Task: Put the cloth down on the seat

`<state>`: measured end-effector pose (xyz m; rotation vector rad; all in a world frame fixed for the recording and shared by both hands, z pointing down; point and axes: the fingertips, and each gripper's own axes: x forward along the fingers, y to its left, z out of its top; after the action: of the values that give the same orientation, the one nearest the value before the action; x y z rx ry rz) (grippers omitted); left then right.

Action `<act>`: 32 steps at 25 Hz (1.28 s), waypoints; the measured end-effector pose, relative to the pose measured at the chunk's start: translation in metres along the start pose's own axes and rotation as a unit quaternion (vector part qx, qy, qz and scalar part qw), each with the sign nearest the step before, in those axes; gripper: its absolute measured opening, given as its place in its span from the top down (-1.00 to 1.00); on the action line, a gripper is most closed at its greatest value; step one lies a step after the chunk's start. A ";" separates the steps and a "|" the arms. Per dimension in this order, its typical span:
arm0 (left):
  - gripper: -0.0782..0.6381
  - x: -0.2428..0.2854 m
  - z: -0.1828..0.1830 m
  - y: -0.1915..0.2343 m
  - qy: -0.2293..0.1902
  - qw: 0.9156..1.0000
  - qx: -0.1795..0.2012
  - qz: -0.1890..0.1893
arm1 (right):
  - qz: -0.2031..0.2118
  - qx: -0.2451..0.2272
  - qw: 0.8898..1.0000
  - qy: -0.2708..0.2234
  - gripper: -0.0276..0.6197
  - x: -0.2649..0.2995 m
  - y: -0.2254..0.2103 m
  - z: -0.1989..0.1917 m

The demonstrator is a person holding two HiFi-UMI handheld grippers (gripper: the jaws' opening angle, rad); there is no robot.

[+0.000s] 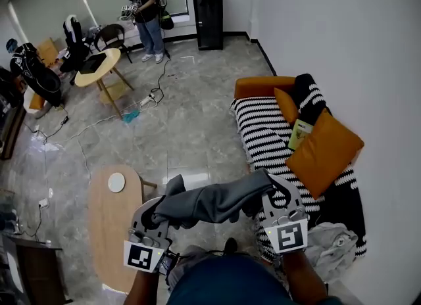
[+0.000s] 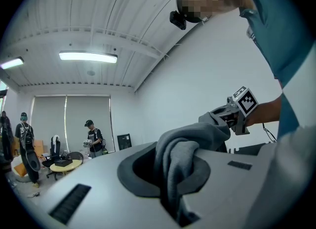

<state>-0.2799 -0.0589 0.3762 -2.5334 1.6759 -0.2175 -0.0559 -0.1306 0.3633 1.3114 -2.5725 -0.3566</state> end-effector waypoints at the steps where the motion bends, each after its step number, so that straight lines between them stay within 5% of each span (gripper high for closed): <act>1: 0.73 0.001 -0.002 0.001 0.001 1.000 -0.001 0.002 | 0.001 0.000 1.000 0.002 0.78 0.003 -0.002 -0.002; 7: 0.73 0.016 -0.020 0.018 0.024 1.000 -0.010 -0.008 | -0.006 0.003 1.000 0.025 0.78 0.026 -0.009 -0.013; 24: 0.73 0.072 -0.026 0.110 -0.005 0.997 -0.020 -0.068 | -0.052 -0.017 0.998 0.033 0.78 0.101 0.008 0.017; 32: 0.73 0.125 -0.018 0.104 -0.010 0.999 -0.017 -0.048 | -0.032 -0.014 0.999 0.035 0.78 0.126 -0.033 -0.007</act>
<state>-0.3292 -0.2142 0.3854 -2.6347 1.5670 -0.1726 -0.1010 -0.2527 0.3709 1.3750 -2.4644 -0.3509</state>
